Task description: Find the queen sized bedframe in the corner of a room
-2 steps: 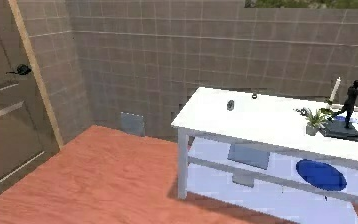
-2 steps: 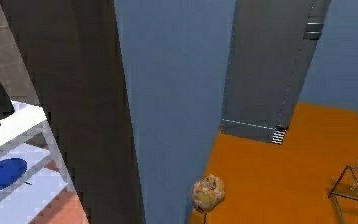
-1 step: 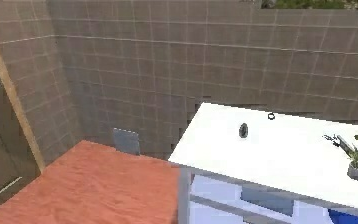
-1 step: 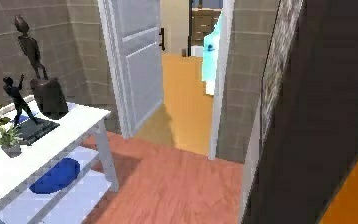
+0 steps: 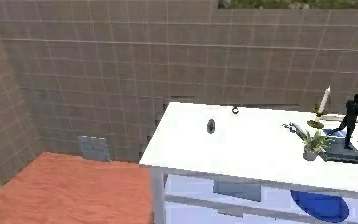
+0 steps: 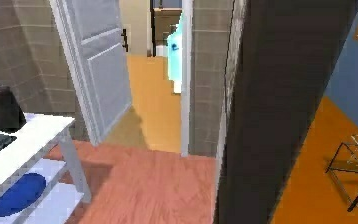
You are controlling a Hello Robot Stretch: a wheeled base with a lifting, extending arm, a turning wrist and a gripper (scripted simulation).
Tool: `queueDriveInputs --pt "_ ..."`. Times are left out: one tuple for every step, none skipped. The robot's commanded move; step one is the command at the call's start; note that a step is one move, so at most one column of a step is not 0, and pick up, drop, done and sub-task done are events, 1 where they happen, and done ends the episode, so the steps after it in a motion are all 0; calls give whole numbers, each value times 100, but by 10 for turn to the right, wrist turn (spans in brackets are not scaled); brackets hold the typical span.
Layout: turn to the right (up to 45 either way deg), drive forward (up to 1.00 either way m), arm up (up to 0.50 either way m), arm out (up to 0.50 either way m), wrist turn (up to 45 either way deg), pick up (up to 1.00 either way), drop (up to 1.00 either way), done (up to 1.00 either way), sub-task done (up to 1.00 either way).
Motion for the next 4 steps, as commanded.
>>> queueDriveInputs --pt "0 25 0 0 0 0 0 0 0" --pt "450 0 0 0 0 0 0 0 0" --pt "450 0 0 0 0 0 0 0 0" --pt "0 25 0 0 0 0 0 0 0"
